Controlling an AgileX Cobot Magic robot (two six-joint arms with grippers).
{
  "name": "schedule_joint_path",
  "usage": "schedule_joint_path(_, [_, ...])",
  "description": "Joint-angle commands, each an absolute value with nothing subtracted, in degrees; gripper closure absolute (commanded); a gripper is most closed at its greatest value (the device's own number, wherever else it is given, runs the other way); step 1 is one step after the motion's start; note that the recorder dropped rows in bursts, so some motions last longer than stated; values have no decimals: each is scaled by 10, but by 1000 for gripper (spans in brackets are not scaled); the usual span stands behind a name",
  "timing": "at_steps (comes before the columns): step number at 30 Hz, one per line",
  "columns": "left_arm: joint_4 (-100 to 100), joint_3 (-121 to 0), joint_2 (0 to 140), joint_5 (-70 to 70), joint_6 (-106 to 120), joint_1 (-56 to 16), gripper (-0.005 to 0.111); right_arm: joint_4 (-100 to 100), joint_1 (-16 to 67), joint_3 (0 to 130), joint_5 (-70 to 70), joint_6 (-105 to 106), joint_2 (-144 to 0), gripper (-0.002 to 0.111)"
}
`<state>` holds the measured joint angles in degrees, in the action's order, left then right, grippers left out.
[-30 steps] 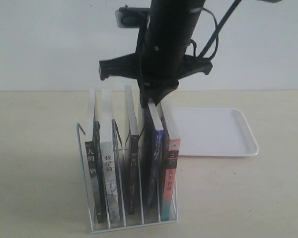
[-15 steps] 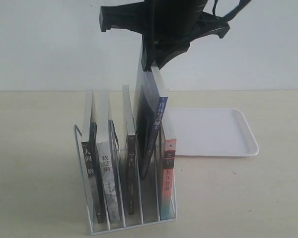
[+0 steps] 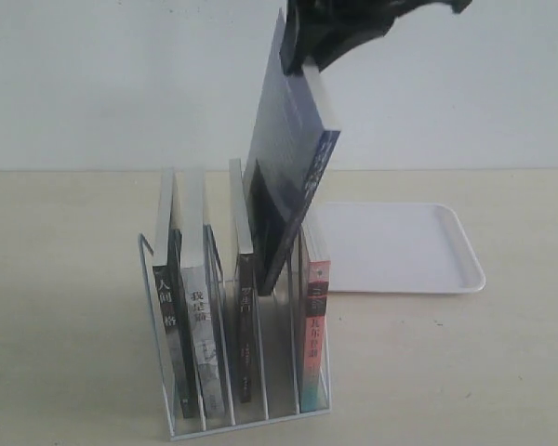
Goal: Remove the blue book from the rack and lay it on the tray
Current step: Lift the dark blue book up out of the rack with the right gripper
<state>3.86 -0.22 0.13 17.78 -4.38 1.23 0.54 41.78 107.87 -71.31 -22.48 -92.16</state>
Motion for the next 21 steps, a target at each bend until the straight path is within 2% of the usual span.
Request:
schedule_joint_path(1, [40, 0, 0, 176, -43, 8, 101, 11, 417, 1082, -700, -221, -851, 108])
schedule_joint_path(10, [40, 0, 0, 176, -43, 8, 101, 67, 417, 1082, -700, -221, -748, 108])
schedule_joint_path(14, [40, 0, 0, 176, -43, 8, 101, 158, 417, 1082, -700, -223, -713, 108])
schedule_joint_path(21, [40, 0, 0, 176, -43, 8, 101, 252, 417, 1077, -700, -224, -707, 108])
